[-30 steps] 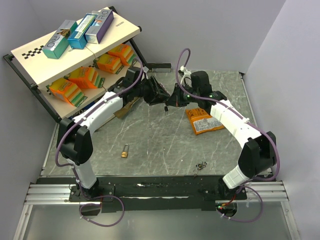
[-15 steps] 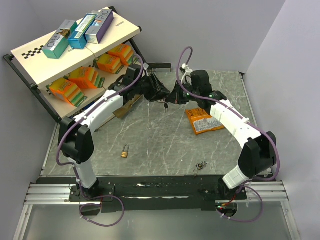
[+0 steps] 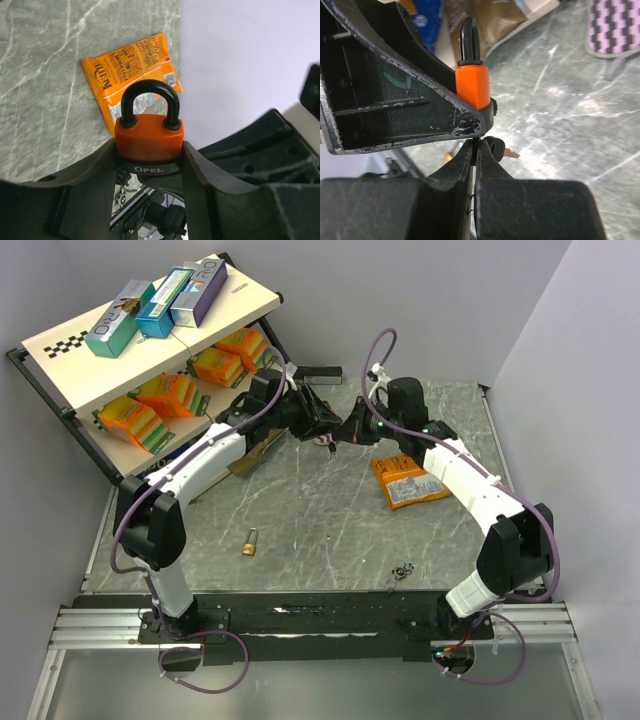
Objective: Unlock with the key
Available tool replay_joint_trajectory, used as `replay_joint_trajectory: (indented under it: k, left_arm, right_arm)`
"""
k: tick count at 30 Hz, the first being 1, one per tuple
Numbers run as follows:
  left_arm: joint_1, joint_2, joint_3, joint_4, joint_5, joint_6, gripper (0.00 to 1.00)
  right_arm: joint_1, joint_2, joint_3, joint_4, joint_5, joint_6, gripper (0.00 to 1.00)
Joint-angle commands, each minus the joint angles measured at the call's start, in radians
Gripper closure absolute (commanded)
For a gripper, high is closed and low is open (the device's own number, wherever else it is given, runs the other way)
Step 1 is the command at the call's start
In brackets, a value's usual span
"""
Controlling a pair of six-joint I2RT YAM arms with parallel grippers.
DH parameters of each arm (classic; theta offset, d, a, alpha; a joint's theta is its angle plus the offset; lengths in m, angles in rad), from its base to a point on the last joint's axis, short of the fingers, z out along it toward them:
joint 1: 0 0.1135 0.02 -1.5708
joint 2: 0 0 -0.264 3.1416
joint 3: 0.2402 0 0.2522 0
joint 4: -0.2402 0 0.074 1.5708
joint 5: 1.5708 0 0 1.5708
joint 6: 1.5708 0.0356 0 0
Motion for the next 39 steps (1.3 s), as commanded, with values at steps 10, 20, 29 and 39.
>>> replay_joint_trajectory:
  k: [10,20,29,39]
  left_arm:
    - [-0.120,-0.171,-0.131,0.160,0.315,-0.014,0.99]
    - [-0.122,-0.201,-0.141,0.222,0.333,0.003,0.99]
    - [-0.119,-0.151,-0.048,0.067,0.215,0.047,0.99]
    - [-0.053,-0.053,0.021,0.004,0.143,0.006,0.99]
  right_arm:
    - [-0.099,-0.068,0.040,0.459,-0.075,0.219,1.00]
    - [-0.130,-0.071,0.040,0.464,-0.109,0.239,1.00]
    - [-0.110,-0.113,0.009,0.301,-0.115,0.045,0.94]
    - [-0.090,-0.254,-0.170,0.073,-0.061,-0.126,0.37]
